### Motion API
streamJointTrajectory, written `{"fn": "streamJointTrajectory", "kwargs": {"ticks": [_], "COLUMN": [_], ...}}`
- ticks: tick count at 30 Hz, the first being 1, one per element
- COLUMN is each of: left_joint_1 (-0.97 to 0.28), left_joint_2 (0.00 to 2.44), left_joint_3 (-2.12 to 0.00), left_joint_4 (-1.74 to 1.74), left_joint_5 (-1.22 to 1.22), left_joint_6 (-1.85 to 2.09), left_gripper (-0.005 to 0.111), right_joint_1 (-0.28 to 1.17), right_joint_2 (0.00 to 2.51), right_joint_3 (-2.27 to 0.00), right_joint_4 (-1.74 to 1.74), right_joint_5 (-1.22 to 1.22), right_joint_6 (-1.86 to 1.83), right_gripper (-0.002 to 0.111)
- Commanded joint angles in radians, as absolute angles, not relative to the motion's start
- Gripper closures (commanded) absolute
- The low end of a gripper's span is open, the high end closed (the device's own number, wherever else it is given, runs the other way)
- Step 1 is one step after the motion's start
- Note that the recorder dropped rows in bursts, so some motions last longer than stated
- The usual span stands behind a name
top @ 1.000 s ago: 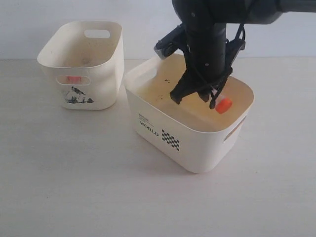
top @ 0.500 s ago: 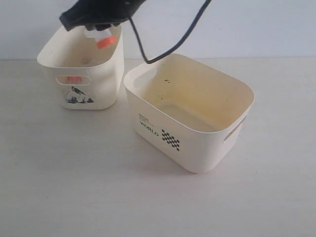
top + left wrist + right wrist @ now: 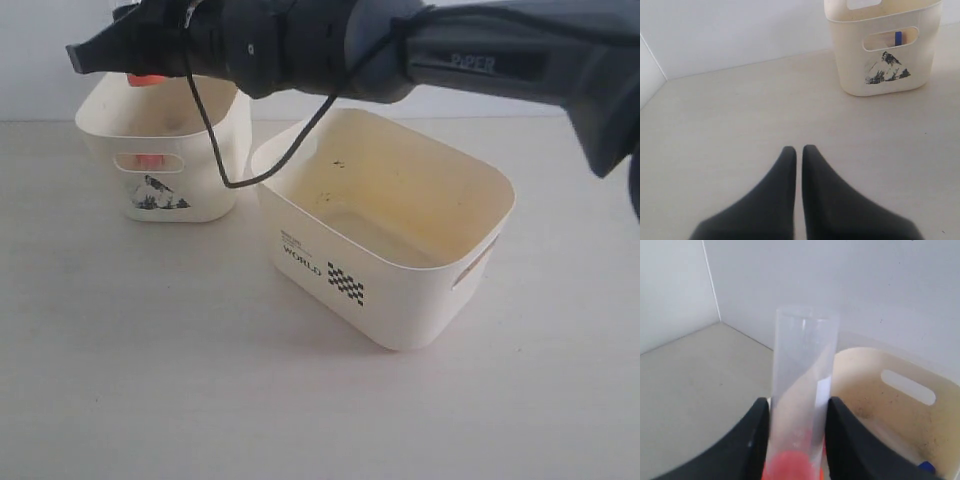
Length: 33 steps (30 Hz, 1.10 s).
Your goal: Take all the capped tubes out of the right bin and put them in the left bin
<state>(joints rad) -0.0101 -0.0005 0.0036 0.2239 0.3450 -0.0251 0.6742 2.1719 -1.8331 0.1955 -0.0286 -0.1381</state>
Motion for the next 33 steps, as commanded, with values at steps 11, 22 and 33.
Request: {"fn": "streamJointTrajectory", "kwargs": {"ticks": [11,22,33], "left_joint_1": [-0.01,-0.01,-0.01], "left_joint_2": [0.0,0.0,0.0], "left_joint_3": [0.0,0.0,0.0], "left_joint_4": [0.226,0.226,0.226], "left_joint_5": [0.341,0.341,0.341], "left_joint_6": [-0.035,-0.035,-0.035], "left_gripper": [0.102,0.102,0.102], "right_joint_1": [0.658,0.66,0.709], "right_joint_2": [2.258,2.068,1.668], "right_joint_3": [-1.919,-1.913,-1.486], "right_joint_4": [0.198,0.226,0.279], "right_joint_5": [-0.055,0.363,0.501], "right_joint_6": [-0.257,-0.167,-0.39], "right_gripper": [0.048,0.109,0.109]}}
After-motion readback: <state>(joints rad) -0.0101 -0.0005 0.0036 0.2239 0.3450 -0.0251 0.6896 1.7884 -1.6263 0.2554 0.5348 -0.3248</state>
